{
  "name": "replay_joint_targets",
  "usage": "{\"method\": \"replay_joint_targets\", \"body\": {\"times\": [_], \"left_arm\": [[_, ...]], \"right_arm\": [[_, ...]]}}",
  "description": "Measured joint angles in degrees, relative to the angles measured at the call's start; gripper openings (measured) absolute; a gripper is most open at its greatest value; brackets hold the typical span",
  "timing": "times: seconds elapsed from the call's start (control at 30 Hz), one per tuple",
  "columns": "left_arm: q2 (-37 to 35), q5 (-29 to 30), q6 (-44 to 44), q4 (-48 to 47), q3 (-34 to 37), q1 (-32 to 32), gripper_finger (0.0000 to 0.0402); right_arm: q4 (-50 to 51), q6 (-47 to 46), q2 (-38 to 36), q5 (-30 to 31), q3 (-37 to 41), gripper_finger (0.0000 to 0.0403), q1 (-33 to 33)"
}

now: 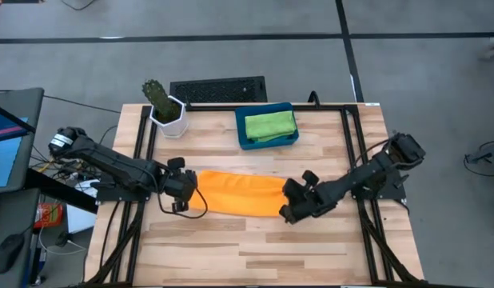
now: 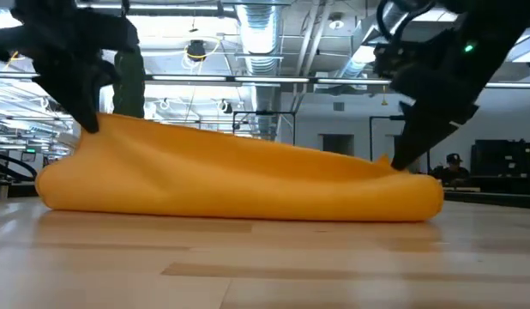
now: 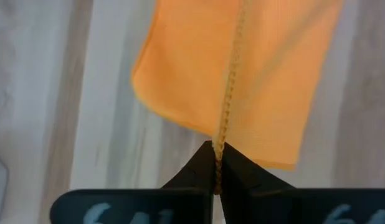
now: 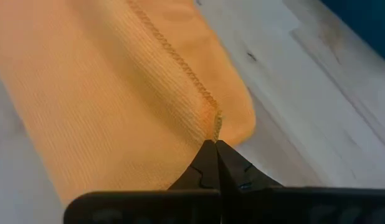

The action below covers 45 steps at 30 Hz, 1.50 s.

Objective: Fold microfiber towels
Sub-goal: Fold the orange microfiber cloth

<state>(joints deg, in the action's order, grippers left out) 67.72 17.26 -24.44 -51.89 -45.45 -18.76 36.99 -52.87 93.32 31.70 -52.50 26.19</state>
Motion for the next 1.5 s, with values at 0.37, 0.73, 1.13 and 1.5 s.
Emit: {"method": "replay_joint_targets", "body": {"times": [0.37,0.73,1.13,1.5], "left_arm": [[0.0,0.17,5.1,4.95,4.14,5.22,0.0],[0.0,2.55,9.5,9.47,4.67,7.03,0.0],[0.04,2.63,7.82,11.3,8.2,7.03,0.0],[0.04,3.55,7.53,12.44,8.5,8.0,0.004]], "right_arm": [[-0.22,3.87,0.0,-2.44,0.29,0.0007,-4.65],[-0.43,3.44,0.83,-1.67,0.31,0.0021,-4.98],[-0.85,3.86,0.83,-1.91,0.31,0.0035,-7.68],[-1.27,6.44,0.81,-5.83,0.29,0.0083,-11.13]]}}
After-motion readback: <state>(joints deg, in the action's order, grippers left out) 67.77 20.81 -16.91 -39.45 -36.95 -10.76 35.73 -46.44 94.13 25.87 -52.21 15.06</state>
